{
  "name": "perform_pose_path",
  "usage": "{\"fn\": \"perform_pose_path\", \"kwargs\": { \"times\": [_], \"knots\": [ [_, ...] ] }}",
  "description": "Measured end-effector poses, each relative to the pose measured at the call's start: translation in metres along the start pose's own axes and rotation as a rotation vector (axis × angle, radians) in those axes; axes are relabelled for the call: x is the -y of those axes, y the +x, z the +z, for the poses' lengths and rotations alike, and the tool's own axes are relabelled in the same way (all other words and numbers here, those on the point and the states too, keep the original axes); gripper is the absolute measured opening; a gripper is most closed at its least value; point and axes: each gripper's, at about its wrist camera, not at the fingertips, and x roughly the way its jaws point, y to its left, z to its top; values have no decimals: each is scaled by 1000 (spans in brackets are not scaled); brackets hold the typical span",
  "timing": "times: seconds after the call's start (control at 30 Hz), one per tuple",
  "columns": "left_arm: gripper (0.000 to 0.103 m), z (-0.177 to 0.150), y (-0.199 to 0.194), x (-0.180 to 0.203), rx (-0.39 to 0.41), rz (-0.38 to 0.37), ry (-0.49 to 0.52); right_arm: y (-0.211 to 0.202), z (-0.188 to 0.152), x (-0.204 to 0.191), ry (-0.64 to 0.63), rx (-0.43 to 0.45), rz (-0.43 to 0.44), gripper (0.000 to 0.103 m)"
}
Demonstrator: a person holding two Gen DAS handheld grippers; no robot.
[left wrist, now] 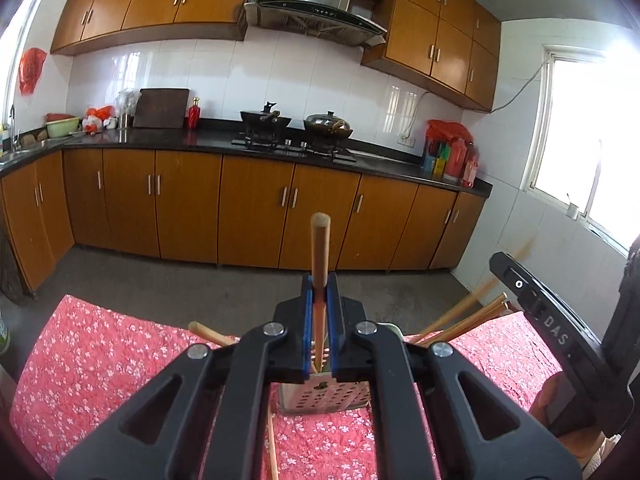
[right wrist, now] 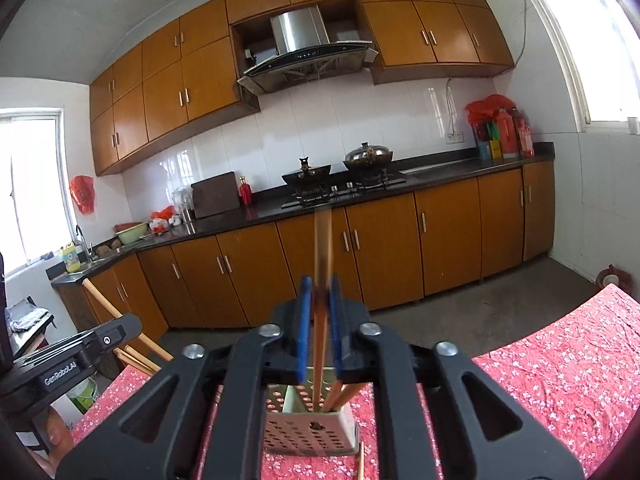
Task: Organize utensils
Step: 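Open both tools to drop the chopsticks into the holder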
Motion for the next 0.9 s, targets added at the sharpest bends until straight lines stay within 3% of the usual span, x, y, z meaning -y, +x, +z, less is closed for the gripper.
{"fn": "perform_pose_path", "kwargs": {
  "times": [0.03,0.07,0.3,0.43,0.57,0.7,0.77,0.9],
  "knots": [
    [8,0,-1,-1,4,4,-4,-2,2,0,-1,6,-6,35],
    [8,0,-3,-2,9,8,-4,-6,2,1,-2,17,-12,39],
    [10,-3,-34,-7,46,17,-14,-41,8,8,11,55,-22,39],
    [15,-21,-63,-18,54,34,-23,-62,-16,23,34,-7,-37,39],
    [17,-60,-80,-36,9,79,-40,-60,-68,34,40,-175,-52,39],
    [18,-114,-73,-56,-93,163,-7,-41,-140,39,43,-403,-39,37],
    [18,-142,-64,-66,-158,199,9,-33,-169,38,45,-495,-28,32],
    [18,-182,-50,-84,-264,230,5,-21,-206,32,57,-607,-15,30]
  ]
}}
